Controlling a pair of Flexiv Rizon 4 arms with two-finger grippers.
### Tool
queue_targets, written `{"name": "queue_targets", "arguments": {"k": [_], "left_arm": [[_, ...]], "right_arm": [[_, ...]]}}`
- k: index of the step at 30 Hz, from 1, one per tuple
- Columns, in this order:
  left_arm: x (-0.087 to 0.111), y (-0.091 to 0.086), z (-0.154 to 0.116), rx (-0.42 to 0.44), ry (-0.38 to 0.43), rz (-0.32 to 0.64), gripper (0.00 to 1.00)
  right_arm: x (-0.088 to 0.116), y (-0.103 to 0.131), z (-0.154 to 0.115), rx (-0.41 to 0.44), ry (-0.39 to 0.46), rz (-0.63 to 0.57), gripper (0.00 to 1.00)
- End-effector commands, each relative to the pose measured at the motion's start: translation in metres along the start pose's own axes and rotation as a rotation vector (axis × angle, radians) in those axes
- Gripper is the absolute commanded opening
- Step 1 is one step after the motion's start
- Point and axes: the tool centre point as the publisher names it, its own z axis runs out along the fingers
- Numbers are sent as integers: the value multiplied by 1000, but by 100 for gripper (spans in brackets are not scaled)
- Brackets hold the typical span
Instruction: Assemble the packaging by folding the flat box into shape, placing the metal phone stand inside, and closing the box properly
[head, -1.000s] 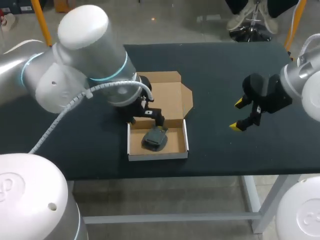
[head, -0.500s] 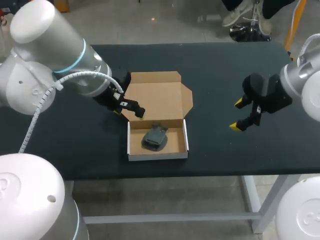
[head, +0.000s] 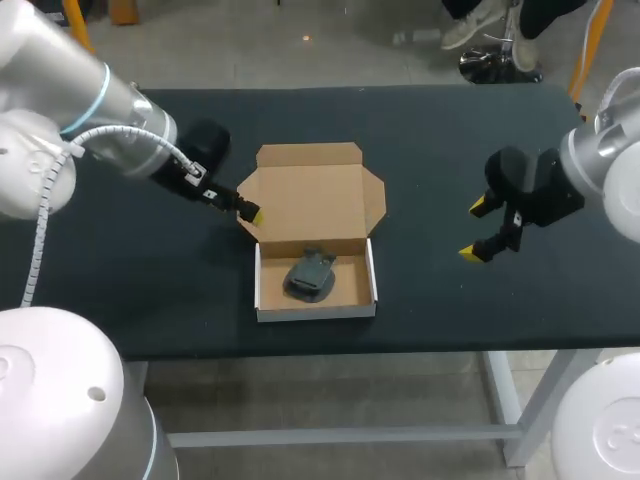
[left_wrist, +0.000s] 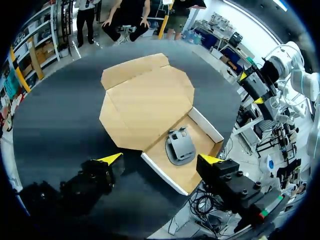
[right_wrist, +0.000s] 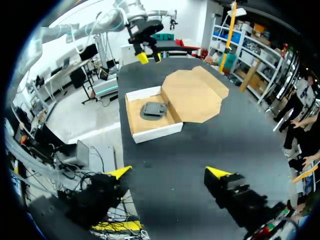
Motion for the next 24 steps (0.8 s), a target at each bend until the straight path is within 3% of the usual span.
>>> {"name": "queue_targets", "arguments": {"k": [1, 10, 15, 16, 19, 21, 24], "left_arm": [[-3, -2, 3, -4, 17, 1, 100], [-3, -2, 3, -4, 17, 1, 100], [-4, 0, 12, -24, -31, 10, 100], [-5, 0, 13, -6, 4, 32, 100], [-10, -1, 12, 12, 21, 86, 100], [-16, -2, 13, 5, -5, 84, 100], [-28, -4, 14, 13, 25, 96, 100]], "right_arm": [[0, -1, -2, -5, 6, -2, 100], [0, -1, -2, -5, 6, -2, 100], [0, -1, -2, -5, 6, -2, 100], [-1, 1, -3, 7, 13, -14, 100], [-1, 7, -4, 18, 34, -39, 100], [-1, 12, -4, 19, 65, -55, 100], [-1, 19, -5, 31, 89, -83, 100]]}}
